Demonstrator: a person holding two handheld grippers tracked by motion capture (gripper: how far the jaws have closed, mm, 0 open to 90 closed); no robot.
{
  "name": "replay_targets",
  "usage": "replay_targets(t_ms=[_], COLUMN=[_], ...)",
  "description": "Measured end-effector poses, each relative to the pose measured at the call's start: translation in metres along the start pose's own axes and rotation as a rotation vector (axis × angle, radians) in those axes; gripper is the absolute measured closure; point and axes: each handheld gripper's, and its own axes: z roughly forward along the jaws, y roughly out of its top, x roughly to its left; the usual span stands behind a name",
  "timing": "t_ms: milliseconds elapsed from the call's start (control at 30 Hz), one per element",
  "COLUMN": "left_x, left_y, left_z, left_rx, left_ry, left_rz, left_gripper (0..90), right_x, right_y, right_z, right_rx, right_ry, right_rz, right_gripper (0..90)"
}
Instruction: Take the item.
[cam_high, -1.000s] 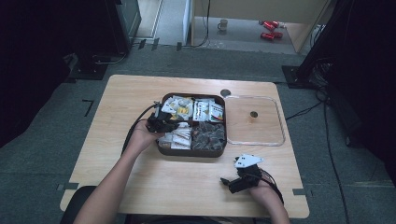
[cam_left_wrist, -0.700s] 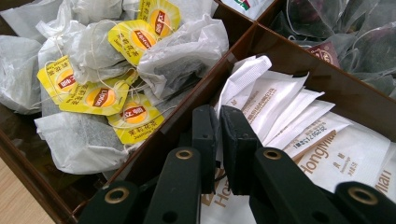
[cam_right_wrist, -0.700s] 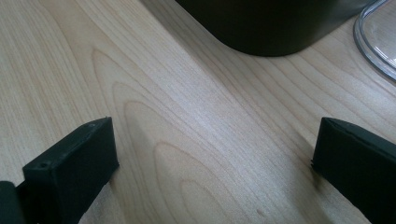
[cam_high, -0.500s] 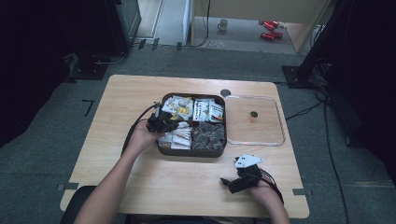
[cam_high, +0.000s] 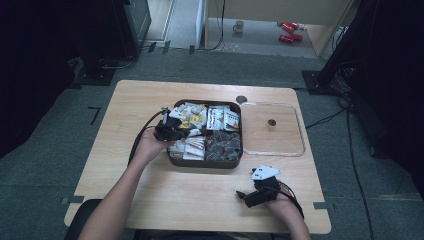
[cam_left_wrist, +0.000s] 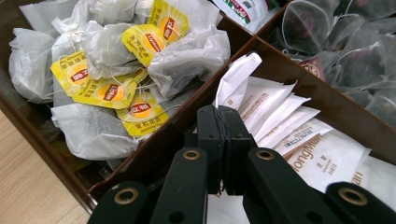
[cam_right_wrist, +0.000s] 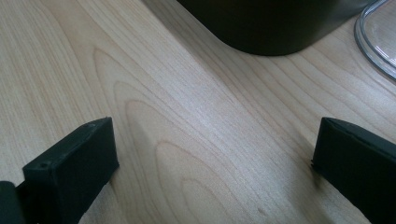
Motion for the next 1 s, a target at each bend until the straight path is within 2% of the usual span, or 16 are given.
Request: replay_targets(t_ms=[233, 300, 467, 567, 1000], left_x=[0.001, 0.001, 0.001, 0.002, 0.008], left_y=[0.001, 0.001, 0.001, 0.002, -0.002], left_z=[-0.01, -0.015, -0.021, -0.031, -0.057], left_rx=[-0.024, -0.039, -0.053, -0.068, -0.127], left_ry=[0.003, -0.013, -0.02, -0.024, -0.018], left_rz=[-0.009, -0.02, -0.024, -0.028, -0.061], left_gripper=[89.6, 89.6, 89.7, 89.6, 89.6], right_x=[0.0, 0.0, 0.0, 0.0, -0.002], right_y=[0.0, 0.0, 0.0, 0.0, 0.0], right_z=[0.0, 0.0, 0.0, 0.0, 0.0], right_rx=[0.001, 0.0, 0.0, 0.0, 0.0], right_ry=[0.0, 0.0, 0.0, 0.001, 0.013], right_rz=[0.002, 0.0, 0.0, 0.0, -0.012], right_gripper=[0.0, 0.0, 0.0, 0.0, 0.0])
